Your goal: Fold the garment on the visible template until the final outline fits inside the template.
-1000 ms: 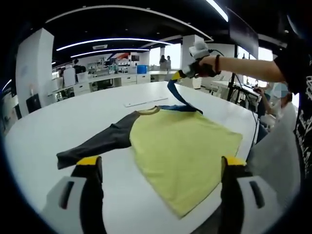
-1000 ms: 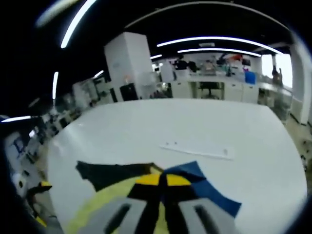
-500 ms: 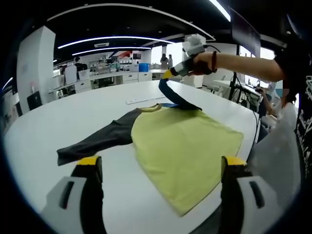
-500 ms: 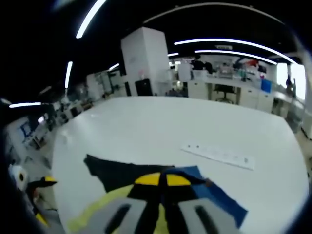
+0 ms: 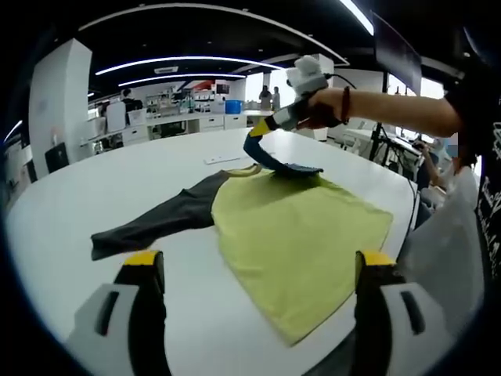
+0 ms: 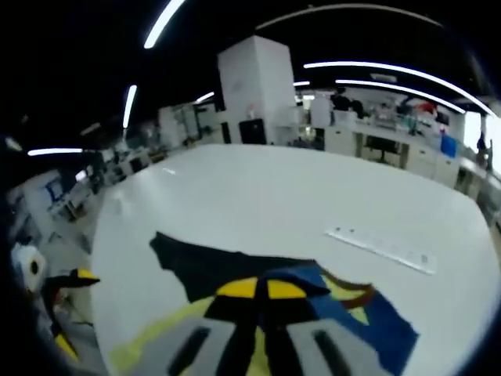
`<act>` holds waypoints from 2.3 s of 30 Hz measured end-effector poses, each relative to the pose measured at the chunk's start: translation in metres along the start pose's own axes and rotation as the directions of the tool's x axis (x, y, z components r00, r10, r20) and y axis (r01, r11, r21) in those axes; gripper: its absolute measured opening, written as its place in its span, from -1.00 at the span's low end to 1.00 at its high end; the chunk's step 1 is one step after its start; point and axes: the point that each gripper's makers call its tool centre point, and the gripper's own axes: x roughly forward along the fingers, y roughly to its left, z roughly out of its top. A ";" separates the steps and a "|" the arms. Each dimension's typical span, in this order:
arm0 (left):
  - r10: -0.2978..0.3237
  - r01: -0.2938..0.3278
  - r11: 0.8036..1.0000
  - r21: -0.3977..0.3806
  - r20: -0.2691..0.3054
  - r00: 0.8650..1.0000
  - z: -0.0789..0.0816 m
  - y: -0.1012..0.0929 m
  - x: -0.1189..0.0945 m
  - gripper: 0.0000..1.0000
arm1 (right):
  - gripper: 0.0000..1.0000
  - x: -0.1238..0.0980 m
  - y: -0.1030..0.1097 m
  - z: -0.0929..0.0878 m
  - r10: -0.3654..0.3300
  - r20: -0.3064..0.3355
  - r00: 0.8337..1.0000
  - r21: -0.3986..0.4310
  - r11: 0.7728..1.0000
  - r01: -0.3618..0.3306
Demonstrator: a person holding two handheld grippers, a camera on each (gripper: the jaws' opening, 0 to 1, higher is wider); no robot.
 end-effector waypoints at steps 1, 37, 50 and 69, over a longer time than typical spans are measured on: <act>0.001 -0.001 1.000 -0.001 0.001 1.000 0.000 0.000 0.000 0.98 | -1.00 0.001 0.003 0.000 0.004 0.002 1.000 0.005 1.000 -0.004; 0.019 -0.019 1.000 -0.005 -0.012 1.000 -0.008 0.010 0.000 0.98 | -0.71 0.048 0.046 -0.049 0.088 -0.013 0.996 0.157 0.984 -0.085; 0.039 -0.039 0.999 0.005 0.003 0.999 -0.001 0.015 0.000 0.98 | 0.45 0.028 0.021 -0.059 0.013 -0.040 0.999 -0.005 1.000 -0.013; 0.054 -0.054 0.998 0.017 0.023 0.998 0.011 0.015 -0.002 0.98 | 0.82 -0.043 -0.061 -0.100 -0.146 -0.075 0.987 -0.008 0.989 0.145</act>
